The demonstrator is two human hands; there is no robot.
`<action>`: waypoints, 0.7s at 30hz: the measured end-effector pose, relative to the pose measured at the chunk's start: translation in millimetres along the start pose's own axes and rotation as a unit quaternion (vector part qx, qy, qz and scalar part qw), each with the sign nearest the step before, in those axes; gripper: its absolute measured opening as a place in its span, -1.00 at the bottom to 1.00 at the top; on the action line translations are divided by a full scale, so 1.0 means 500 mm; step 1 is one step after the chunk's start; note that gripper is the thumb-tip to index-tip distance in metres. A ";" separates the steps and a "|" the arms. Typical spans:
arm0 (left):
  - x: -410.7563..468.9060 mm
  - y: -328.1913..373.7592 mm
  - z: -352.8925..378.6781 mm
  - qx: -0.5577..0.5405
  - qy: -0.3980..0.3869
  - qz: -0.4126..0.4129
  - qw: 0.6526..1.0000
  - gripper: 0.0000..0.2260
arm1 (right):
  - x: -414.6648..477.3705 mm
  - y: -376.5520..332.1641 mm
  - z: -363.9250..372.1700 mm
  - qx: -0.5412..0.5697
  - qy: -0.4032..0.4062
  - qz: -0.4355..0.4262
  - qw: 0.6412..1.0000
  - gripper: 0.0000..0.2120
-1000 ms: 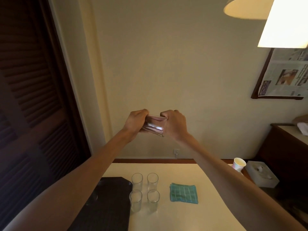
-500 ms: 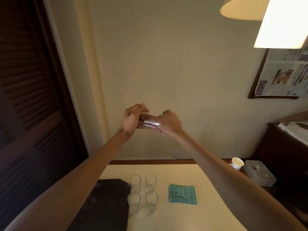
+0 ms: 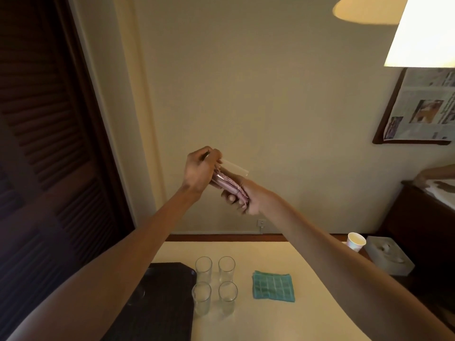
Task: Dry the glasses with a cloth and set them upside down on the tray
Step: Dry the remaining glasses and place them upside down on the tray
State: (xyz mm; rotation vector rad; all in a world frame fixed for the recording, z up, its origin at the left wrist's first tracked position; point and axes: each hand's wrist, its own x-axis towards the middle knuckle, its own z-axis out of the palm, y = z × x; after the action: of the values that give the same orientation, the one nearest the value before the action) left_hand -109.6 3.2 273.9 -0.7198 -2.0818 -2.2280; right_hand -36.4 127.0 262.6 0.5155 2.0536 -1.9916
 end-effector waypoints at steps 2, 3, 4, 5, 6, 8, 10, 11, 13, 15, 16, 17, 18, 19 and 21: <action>0.000 -0.008 -0.002 -0.019 -0.017 -0.016 1.000 -0.84 | 0.009 -0.004 -0.010 -0.037 0.056 -0.033 0.997 -0.54; 0.003 -0.013 -0.006 -0.040 -0.041 -0.044 0.997 -0.84 | 0.013 -0.007 -0.016 -0.095 0.123 -0.081 0.985 -0.62; 0.007 -0.015 -0.012 -0.063 -0.074 -0.082 0.992 -0.81 | 0.010 -0.015 -0.021 -0.184 0.194 -0.134 0.954 -0.67; 0.012 -0.019 -0.018 -0.085 -0.107 -0.127 0.983 -0.75 | 0.006 -0.021 -0.027 -0.301 0.263 -0.185 0.898 -0.69; 0.017 -0.021 -0.024 -0.101 -0.136 -0.170 0.971 -0.68 | -0.005 -0.028 -0.028 -0.413 0.319 -0.232 0.821 -0.67; 0.022 -0.023 -0.027 -0.089 -0.159 -0.220 0.958 -0.64 | -0.025 -0.037 -0.032 -0.553 0.362 -0.326 0.676 -0.57; 0.020 -0.021 -0.016 -0.049 -0.136 -0.227 0.963 -0.72 | -0.036 -0.044 -0.033 -0.613 0.357 -0.341 0.617 -0.60; 0.018 -0.017 -0.009 -0.035 -0.111 -0.215 0.970 -0.77 | -0.030 -0.042 -0.036 -0.624 0.349 -0.319 0.622 -0.70; 0.021 -0.013 -0.001 -0.007 -0.060 -0.156 0.986 -0.80 | -0.005 -0.031 -0.037 -0.543 0.350 -0.282 0.710 -0.93; 0.029 -0.010 0.001 0.030 -0.027 -0.071 0.997 -0.78 | 0.015 -0.016 -0.028 -0.277 0.260 -0.227 0.897 -0.71; 0.032 -0.009 0.000 0.055 -0.019 -0.033 0.998 -0.78 | 0.021 -0.008 -0.024 -0.138 0.167 -0.168 0.962 -0.56; 0.031 -0.008 0.001 0.076 -0.016 -0.002 0.997 -0.78 | 0.025 0.000 -0.020 -0.050 0.077 -0.102 0.991 -0.47; 0.030 -0.010 0.000 0.091 -0.016 0.020 0.995 -0.78 | 0.027 0.006 -0.016 0.004 0.022 -0.058 0.998 -0.43; 0.027 -0.012 0.001 0.093 -0.015 0.031 0.995 -0.79 | 0.022 0.009 -0.011 0.024 0.000 -0.037 0.999 -0.43; 0.020 -0.016 -0.002 0.048 -0.026 0.002 0.998 -0.81 | 0.023 0.003 -0.012 -0.017 0.054 -0.052 0.997 -0.50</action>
State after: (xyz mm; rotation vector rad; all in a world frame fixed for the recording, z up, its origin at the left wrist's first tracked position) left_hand -121.4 6.3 269.9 -0.7821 -2.1924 -2.1123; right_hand -45.7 133.8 257.0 0.5293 2.2172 -2.0242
